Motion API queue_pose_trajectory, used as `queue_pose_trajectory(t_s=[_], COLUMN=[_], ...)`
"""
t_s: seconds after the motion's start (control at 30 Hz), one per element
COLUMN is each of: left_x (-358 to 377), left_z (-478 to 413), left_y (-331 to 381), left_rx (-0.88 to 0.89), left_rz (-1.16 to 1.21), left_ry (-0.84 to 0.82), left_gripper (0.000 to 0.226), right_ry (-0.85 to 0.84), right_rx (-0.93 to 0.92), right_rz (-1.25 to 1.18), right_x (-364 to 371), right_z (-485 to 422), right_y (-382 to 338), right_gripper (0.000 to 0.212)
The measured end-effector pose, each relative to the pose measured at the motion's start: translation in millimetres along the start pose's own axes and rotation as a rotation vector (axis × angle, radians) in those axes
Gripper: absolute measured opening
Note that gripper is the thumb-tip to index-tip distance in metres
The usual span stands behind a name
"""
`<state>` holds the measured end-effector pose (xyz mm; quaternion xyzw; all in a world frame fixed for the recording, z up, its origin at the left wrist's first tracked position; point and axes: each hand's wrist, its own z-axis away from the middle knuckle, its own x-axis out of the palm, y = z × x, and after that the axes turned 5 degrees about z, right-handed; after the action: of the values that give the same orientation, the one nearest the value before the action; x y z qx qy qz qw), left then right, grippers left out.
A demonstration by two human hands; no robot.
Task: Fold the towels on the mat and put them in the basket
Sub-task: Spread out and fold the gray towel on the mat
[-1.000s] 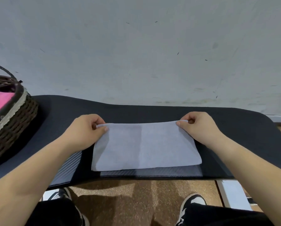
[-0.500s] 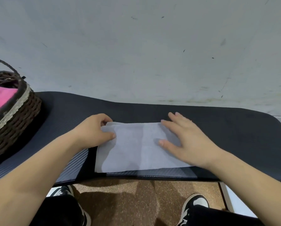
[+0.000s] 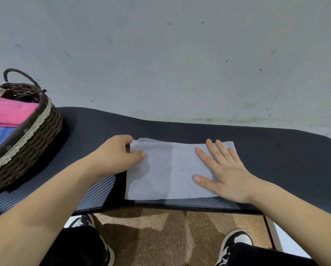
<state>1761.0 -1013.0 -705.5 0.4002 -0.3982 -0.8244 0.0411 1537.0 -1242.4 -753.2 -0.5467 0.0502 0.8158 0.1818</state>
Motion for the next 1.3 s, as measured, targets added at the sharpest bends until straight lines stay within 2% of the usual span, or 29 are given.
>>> queue_pose_trajectory(t_s=[0.07, 0.2, 0.3, 0.4, 0.5, 0.7, 0.87, 1.0, 1.07, 1.13, 1.2, 1.3], left_x=[-4, -14, -18, -11, 12, 77, 107, 109, 101, 88, 79, 74], left_z=[5, 13, 19, 26, 26, 3, -10, -3, -1, -1, -1, 1], left_y=[-1, -1, 4, 23, 54, 104, 108, 101, 92, 77, 62, 50], left_rx=[0.044, 0.073, 0.066, 0.064, 0.078, 0.069, 0.098, 0.121, 0.19, 0.349, 0.497, 0.56], left_rz=[0.064, 0.111, 0.186, 0.333, 0.42, 0.427, 0.332, 0.332, 0.296, 0.037, -0.248, -0.284], left_ry=[0.078, 0.218, 0.263, 0.182, 0.059, -0.056, -0.125, -0.228, -0.173, -0.042, 0.011, -0.024], left_gripper=[0.037, 0.024, 0.018, 0.017, 0.018, 0.017, 0.023, 0.031, 0.027, 0.028, 0.035, 0.048], right_ry=[0.028, 0.194, 0.382, 0.502, 0.483, 0.362, 0.229, 0.143, 0.157, 0.205, 0.276, 0.323], right_rx=[-0.02, -0.066, -0.007, 0.1, 0.226, 0.284, 0.29, 0.311, 0.333, 0.335, 0.309, 0.301], right_rz=[-0.091, -0.336, -0.382, -0.471, -0.625, -0.972, -1.149, -1.122, -1.079, -0.967, -0.807, -0.679], right_x=[-2, -11, -19, -27, -33, -39, -32, -29, -30, -29, -27, -28], right_z=[2, 6, 7, 6, 6, 12, 8, 1, -3, -8, -12, -13], right_y=[-2, -10, -8, 0, 6, 13, 11, 9, 7, 4, 1, -1], right_gripper=[0.084, 0.081, 0.061, 0.033, 0.012, 0.027, 0.04, 0.045, 0.042, 0.039, 0.035, 0.021])
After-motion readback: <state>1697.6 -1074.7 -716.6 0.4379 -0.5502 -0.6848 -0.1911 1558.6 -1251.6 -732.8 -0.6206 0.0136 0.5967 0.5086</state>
